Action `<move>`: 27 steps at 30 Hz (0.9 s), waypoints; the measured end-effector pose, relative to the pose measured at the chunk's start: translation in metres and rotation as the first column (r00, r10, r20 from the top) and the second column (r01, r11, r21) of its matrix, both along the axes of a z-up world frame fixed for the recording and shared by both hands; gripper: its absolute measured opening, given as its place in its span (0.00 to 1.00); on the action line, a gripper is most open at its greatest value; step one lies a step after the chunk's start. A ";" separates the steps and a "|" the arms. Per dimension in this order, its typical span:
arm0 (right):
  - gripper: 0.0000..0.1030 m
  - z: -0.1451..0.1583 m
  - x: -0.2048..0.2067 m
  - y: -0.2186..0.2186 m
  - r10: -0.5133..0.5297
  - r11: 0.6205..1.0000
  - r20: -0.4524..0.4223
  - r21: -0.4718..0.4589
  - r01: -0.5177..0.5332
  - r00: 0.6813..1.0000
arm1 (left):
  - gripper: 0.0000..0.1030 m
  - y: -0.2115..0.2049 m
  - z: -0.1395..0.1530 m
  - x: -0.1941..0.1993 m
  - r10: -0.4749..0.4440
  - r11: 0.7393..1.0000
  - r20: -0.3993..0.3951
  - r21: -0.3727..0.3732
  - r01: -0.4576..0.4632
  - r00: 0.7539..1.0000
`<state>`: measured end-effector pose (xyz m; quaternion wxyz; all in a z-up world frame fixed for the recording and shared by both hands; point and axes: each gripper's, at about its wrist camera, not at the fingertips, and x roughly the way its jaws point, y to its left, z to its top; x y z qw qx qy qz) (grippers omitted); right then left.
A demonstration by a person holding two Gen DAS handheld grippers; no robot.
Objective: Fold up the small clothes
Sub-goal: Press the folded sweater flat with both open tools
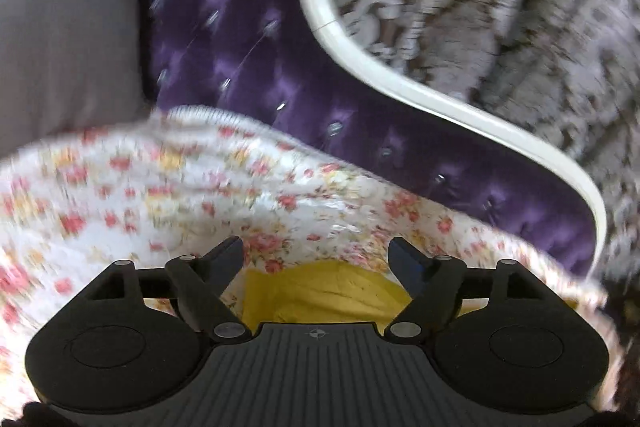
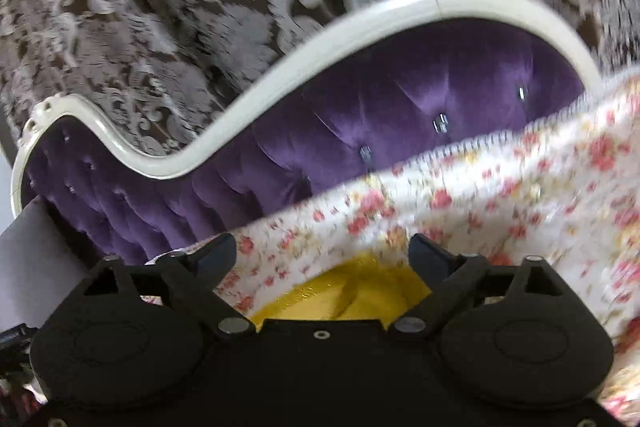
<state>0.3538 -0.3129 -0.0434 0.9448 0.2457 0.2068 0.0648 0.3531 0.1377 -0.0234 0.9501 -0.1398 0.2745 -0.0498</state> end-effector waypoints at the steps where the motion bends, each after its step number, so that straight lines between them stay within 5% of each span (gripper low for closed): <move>1: 0.97 0.005 -0.007 0.004 0.018 1.000 0.011 -0.022 -0.018 1.000 | 0.76 -0.007 0.004 -0.008 -0.018 0.999 0.010 0.039 0.018 1.000; 7: 1.00 0.009 -0.032 0.049 0.159 0.968 -0.050 -0.188 -0.166 0.986 | 0.82 -0.048 -0.008 -0.051 -0.178 0.971 -0.039 0.153 0.182 0.983; 12: 1.00 -0.009 -0.034 0.094 0.277 0.880 -0.155 -0.356 -0.315 0.948 | 0.83 -0.067 -0.032 -0.055 -0.236 0.948 -0.113 0.191 0.254 0.965; 19: 1.00 -0.032 0.002 0.116 0.270 0.820 -0.254 -0.444 -0.360 0.929 | 0.83 -0.071 -0.052 -0.018 -0.210 0.936 -0.156 0.255 0.244 0.965; 27: 1.00 -0.032 0.051 0.108 0.227 0.830 -0.260 -0.452 -0.326 0.939 | 0.84 -0.050 -0.054 0.040 -0.137 0.949 -0.183 0.259 0.182 0.974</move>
